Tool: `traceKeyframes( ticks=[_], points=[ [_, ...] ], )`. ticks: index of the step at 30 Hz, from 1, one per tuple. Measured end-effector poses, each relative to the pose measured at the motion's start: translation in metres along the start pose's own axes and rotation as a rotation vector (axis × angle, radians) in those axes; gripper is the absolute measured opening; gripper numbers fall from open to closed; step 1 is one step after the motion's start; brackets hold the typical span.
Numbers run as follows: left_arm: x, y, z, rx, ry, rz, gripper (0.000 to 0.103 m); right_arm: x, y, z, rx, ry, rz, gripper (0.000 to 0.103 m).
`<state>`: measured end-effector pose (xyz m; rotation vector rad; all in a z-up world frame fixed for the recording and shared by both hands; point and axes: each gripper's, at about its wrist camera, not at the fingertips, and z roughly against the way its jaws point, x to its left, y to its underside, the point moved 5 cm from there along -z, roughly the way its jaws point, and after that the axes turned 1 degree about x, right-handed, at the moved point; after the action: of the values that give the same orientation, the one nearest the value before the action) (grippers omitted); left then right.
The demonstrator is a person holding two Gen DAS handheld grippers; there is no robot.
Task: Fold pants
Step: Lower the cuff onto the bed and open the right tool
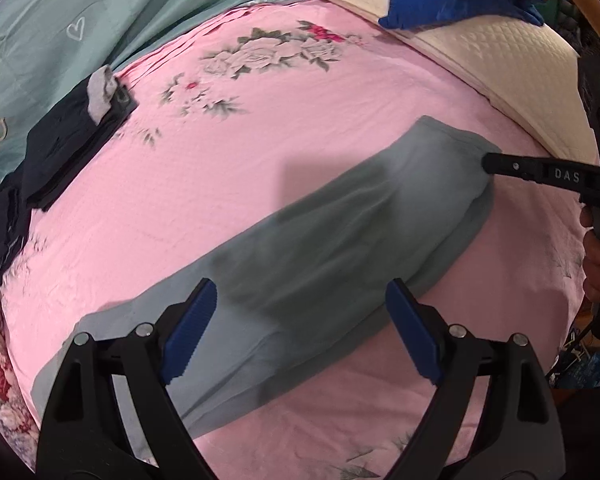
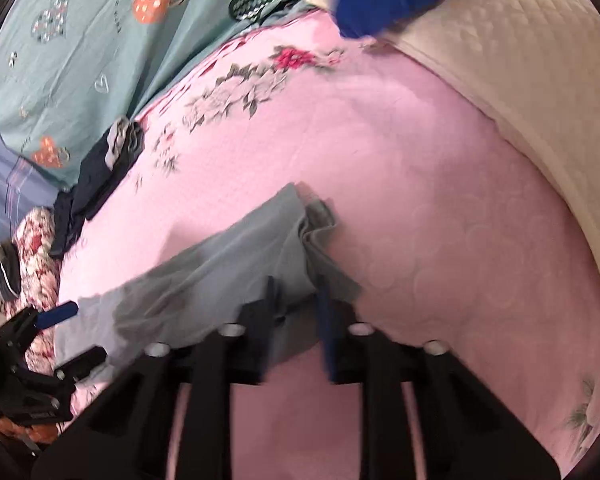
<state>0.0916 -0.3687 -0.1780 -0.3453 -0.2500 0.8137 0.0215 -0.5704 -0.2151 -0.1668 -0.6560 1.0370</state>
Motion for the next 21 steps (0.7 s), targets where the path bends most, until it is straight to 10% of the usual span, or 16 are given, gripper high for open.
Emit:
traceKeyframes(
  ticks=[7, 11, 13, 21],
  points=[
    [0.015, 0.006, 0.006, -0.008, -0.026, 0.034, 0.088, 0.008, -0.011, 0.036, -0.098, 0.019, 0.026, 0.01],
    [0.023, 0.015, 0.004, 0.006, -0.035, 0.045, 0.088, -0.007, 0.012, 0.02, -0.011, 0.083, 0.032, 0.011],
    [0.029, 0.022, 0.001, 0.024, -0.043, 0.055, 0.088, -0.021, 0.03, 0.0, 0.091, 0.128, 0.027, 0.014],
    [0.061, 0.045, 0.001, 0.056, -0.07, 0.165, 0.089, -0.009, -0.027, 0.022, -0.021, 0.056, 0.071, 0.044]
  ],
)
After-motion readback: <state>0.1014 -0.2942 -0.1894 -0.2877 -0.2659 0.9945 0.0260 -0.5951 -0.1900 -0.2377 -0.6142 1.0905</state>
